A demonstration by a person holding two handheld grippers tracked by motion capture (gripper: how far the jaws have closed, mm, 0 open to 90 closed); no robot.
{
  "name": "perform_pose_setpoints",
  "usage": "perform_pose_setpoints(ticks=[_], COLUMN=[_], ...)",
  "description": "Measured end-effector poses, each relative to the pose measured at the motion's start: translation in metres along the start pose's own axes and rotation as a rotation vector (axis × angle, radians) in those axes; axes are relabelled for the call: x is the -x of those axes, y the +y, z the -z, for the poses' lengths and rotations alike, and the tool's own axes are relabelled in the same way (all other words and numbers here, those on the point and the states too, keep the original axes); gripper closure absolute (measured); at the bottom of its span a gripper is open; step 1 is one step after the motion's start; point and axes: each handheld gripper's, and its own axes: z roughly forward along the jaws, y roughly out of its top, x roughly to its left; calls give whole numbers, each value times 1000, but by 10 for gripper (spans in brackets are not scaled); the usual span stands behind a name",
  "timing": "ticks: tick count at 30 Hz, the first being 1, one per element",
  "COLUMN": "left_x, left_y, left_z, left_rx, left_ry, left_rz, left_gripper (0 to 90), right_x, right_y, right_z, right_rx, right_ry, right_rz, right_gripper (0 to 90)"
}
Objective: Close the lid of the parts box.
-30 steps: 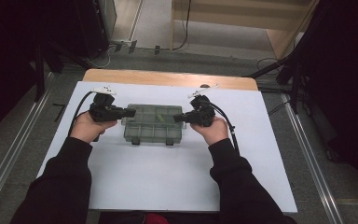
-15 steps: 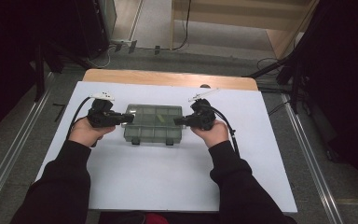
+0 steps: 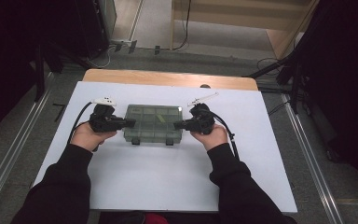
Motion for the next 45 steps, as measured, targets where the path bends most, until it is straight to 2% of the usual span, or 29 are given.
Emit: perform_pose_setpoints(ticks=[20,34,39,45], left_x=[1,1,1,0], left_y=[-12,-20,-21,-22], left_z=[-3,-6,-8,-9], left_rx=[-16,-30,-39,-29], left_ry=[24,10,15,5], left_rz=[-12,9,1,10], left_gripper=[886,886,886,886], right_x=[1,0,1,3], right_y=[-10,-16,-17,-18], right_z=[-6,-10,-12,-12], right_rx=[-6,-17,-22,-16], right_ry=[-10,-17,-17,-15], right_rz=[-13,-22,-28,-32], right_gripper=[900,900,900,900])
